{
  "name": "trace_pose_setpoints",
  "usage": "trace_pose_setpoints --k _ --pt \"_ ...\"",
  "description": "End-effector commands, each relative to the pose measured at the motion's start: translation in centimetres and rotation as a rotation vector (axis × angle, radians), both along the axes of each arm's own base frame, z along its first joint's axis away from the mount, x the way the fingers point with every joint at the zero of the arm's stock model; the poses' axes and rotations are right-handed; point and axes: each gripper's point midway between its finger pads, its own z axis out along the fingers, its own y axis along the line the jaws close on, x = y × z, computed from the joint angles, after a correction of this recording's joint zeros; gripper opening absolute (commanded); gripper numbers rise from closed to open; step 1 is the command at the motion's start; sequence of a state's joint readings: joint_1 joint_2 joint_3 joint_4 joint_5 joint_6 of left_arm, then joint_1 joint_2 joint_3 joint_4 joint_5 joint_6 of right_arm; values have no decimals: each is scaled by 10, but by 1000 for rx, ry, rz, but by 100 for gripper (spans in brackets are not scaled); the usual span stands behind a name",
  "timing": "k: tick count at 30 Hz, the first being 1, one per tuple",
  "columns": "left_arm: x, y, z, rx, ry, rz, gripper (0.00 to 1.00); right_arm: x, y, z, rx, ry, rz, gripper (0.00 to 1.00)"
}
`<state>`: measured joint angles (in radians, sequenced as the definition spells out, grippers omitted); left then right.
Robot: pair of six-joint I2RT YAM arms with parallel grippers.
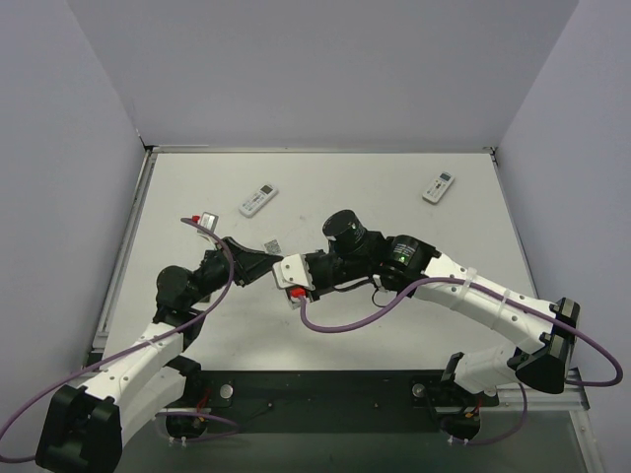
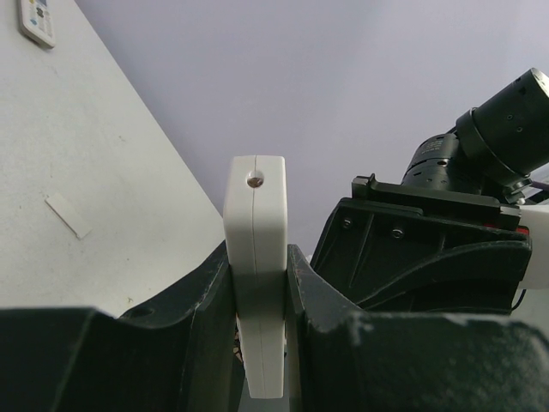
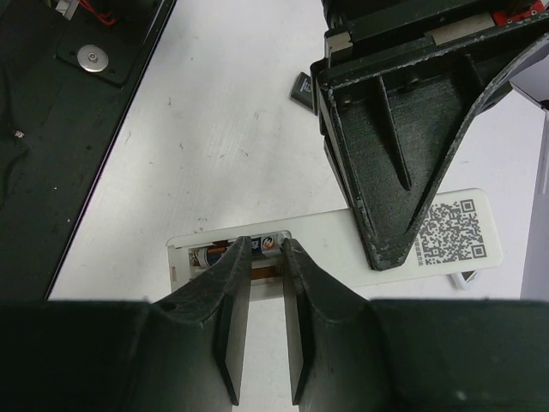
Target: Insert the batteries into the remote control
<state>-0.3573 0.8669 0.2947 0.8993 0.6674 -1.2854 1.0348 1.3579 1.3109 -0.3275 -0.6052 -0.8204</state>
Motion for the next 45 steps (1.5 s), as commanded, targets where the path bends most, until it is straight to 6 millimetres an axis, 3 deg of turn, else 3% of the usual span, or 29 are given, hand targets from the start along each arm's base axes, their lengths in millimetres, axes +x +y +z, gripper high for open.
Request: trace_pose_setpoints --k 1,19,24,27,29,31,35,39,41,42,45 --pt "-5 4 44 -66 -124 14 0 -1 -1 -7 -32 -3 10 16" --pt "-6 18 80 -217 -152 74 0 -13 -21 -55 -170 29 -40 6" --pt "-7 17 77 -189 -167 77 0 -15 -23 -58 -181 32 -54 6" --pt "-2 16 62 -115 -177 113 0 -16 -19 -43 -140 48 -78 7" --pt "11 15 33 -20 -107 156 0 -13 -15 -29 -90 52 -108 7" --pt "24 21 -1 112 -57 238 0 -9 -15 -17 -44 86 -171 15" --pt "40 39 -57 277 48 373 0 20 -13 -3 55 205 -379 27" --pt "47 59 -111 384 188 480 0 65 -27 -19 91 380 -684 32" --pt "46 64 -123 394 217 500 0 82 -36 -34 102 416 -816 36" --pt "45 66 -131 393 238 507 0 95 -44 -44 96 392 -901 43" --pt "43 68 -138 388 256 516 0 116 -55 -77 40 422 -1036 44"
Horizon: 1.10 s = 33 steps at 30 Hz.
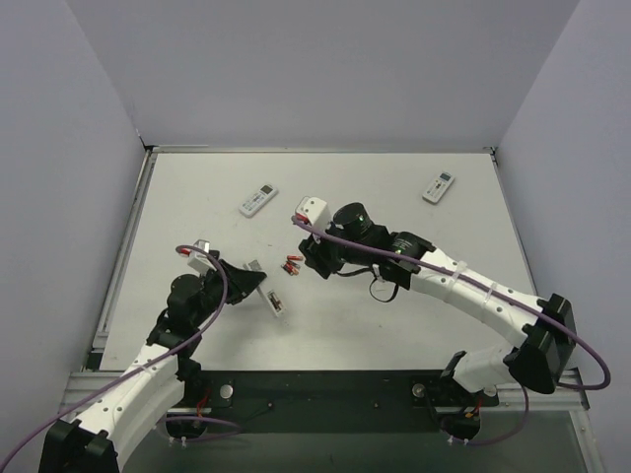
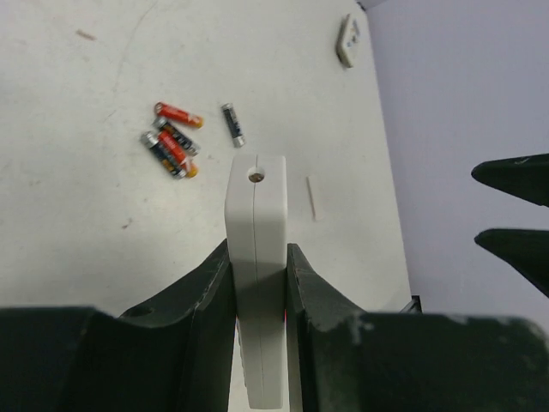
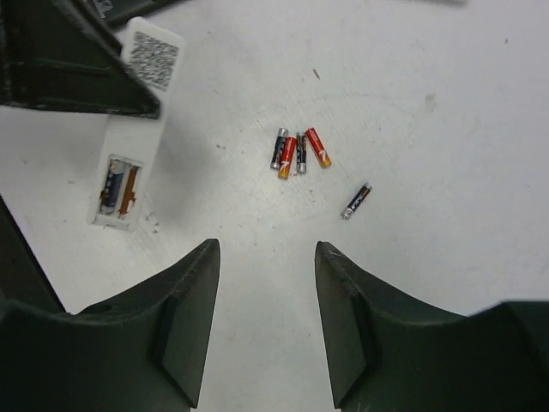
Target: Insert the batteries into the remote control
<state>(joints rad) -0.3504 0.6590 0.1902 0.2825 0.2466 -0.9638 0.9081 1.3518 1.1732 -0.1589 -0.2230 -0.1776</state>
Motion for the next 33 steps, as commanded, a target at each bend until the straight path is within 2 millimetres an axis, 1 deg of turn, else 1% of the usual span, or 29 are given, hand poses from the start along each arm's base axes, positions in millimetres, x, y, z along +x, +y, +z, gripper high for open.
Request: trace_pose_setpoints --k 1,2,4,5,6,7,8,10,11,13,14,16,17,18,21,26,33 --pt "4 12 -10 26 9 70 0 33 -15 -49 -42 134 -286 44" --pt "4 12 -11 26 11 70 0 42 -18 -63 -66 172 -332 44" --pt "4 11 -11 20 9 67 0 51 -24 -81 -107 205 -395 44" --pt "3 11 -11 18 8 66 0 55 -24 -95 -120 245 -434 43" --pt "3 11 -12 18 14 66 0 61 -28 -102 -129 268 -470 43" --pt "3 11 -12 14 13 66 0 63 -28 -109 -133 293 -488 42" --pt "2 10 -13 10 19 62 0 64 -28 -126 -147 339 -516 42" --pt "1 9 -12 0 13 57 0 72 -27 -134 -150 362 -551 42" --pt "1 9 -12 -3 16 53 0 73 -27 -145 -169 378 -561 41" --pt "0 8 -12 -6 14 51 0 77 -22 -149 -168 389 -576 41" --pt "0 8 -13 -7 16 49 0 78 -22 -160 -189 401 -582 41" --pt "-1 8 -13 -9 18 50 0 82 -20 -166 -193 408 -593 40" --pt "-1 8 -13 -13 19 48 0 83 -21 -173 -210 411 -604 38" --pt "-2 7 -13 -13 19 45 0 84 -21 -176 -213 416 -609 37" --pt "-2 6 -11 -18 13 39 0 93 -30 -188 -245 396 -669 33" --pt "-4 5 -10 -21 13 31 0 101 -36 -199 -252 391 -719 31" --pt "-4 5 -11 -24 15 30 0 107 -33 -213 -250 414 -721 27"
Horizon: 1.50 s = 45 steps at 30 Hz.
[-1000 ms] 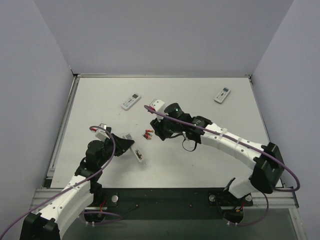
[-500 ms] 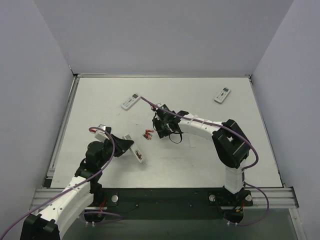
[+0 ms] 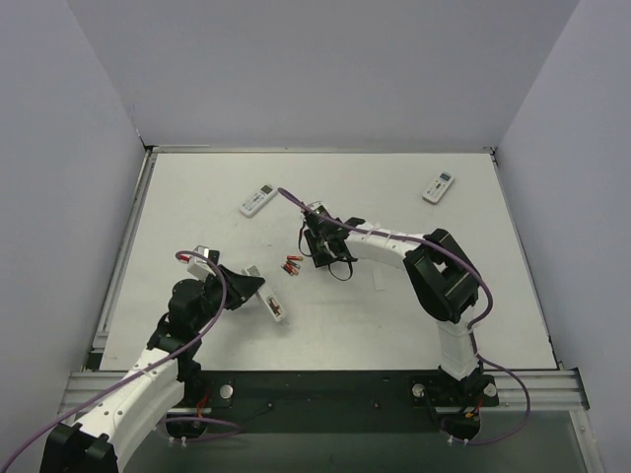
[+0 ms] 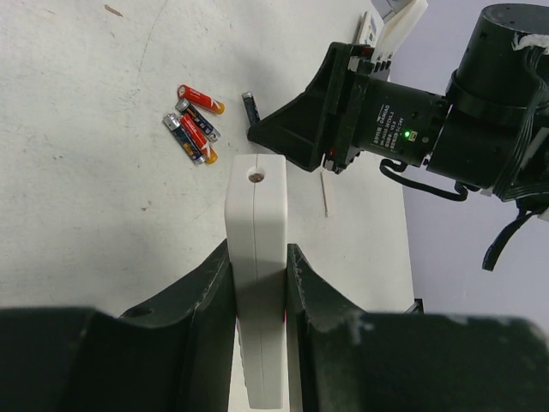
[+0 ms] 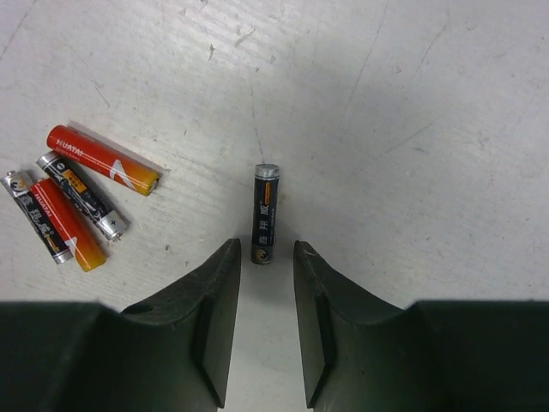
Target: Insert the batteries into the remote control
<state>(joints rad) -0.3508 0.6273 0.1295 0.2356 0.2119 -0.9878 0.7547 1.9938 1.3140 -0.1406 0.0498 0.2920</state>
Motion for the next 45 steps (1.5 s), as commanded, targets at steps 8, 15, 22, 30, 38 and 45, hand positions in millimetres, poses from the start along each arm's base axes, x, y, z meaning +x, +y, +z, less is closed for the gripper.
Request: trace_pose_setpoints --k 8,15,22,30,38,45 --pt "3 -6 24 -65 -80 -20 0 -1 -6 -1 -1 19 -22 0" --pt "0 -12 39 -177 -114 -35 0 -32 -15 63 45 -10 48 0" --pt "3 -18 68 -277 -187 -59 0 -91 6 143 144 -57 212 0" --pt "7 -23 94 -366 -233 -80 0 -146 34 188 200 -46 342 0" --pt "8 -24 109 -427 -241 -74 0 -163 45 191 172 8 385 0" --pt "7 -25 115 -449 -249 -76 0 -165 59 189 165 39 409 0"
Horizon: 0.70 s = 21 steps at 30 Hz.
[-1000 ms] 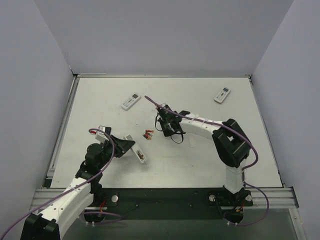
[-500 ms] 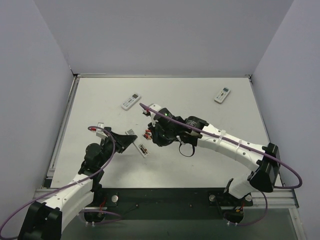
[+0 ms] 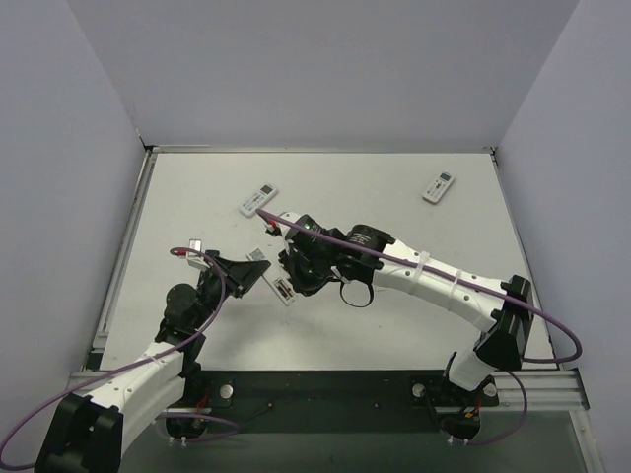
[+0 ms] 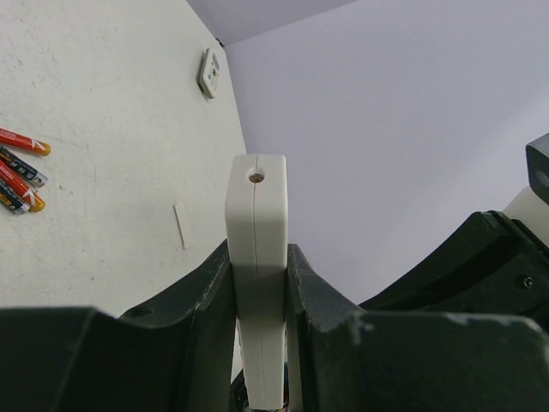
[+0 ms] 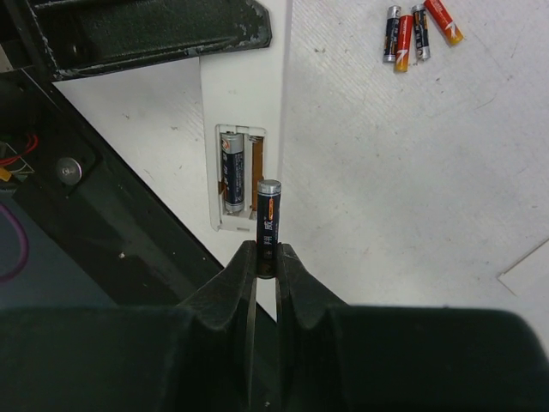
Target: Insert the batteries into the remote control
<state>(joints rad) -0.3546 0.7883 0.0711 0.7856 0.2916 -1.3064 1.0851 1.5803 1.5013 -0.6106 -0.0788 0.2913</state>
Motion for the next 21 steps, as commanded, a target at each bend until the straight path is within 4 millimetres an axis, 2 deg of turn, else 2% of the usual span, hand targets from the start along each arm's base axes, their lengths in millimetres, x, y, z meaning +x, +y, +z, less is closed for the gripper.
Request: trace_pose_setpoints --k 1,16,21 --pt "0 -2 45 -71 -124 -4 0 -7 5 6 -10 32 14 0" --pt "0 -1 42 -87 -115 3 0 -14 12 -5 -51 100 34 0" --pt "-1 -1 44 -92 -119 2 0 -15 12 -8 -64 105 32 5"
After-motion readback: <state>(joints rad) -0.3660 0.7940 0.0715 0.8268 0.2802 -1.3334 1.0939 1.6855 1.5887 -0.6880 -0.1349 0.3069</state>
